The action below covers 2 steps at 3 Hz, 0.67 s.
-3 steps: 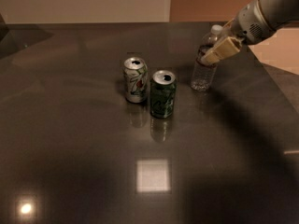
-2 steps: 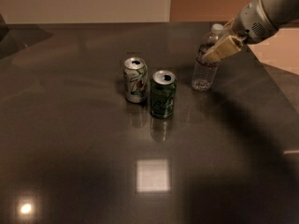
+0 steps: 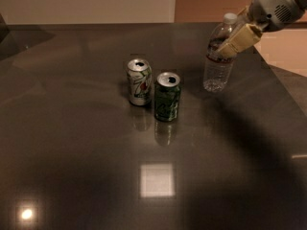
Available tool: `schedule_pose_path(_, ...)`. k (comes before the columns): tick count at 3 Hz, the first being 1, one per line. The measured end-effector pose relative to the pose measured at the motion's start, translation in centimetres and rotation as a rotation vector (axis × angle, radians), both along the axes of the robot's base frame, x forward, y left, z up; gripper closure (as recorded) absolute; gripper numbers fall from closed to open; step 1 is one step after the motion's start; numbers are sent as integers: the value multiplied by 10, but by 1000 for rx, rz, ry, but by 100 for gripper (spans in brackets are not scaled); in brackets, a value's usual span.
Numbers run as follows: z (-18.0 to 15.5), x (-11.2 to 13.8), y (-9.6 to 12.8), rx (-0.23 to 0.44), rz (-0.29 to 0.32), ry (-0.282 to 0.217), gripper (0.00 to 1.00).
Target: Pick water bottle
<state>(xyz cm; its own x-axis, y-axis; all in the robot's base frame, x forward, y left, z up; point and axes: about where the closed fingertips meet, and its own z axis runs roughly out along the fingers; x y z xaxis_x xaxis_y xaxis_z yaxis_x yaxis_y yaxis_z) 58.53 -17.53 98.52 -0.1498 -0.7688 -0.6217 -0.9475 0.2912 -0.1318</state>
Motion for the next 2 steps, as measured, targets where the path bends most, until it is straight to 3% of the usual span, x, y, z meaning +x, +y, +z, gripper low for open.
schedule_pose_path(1,44,-32,2,-37,73,-31,100)
schedule_pose_path(2,44,-32,2,-37,73,-31,100)
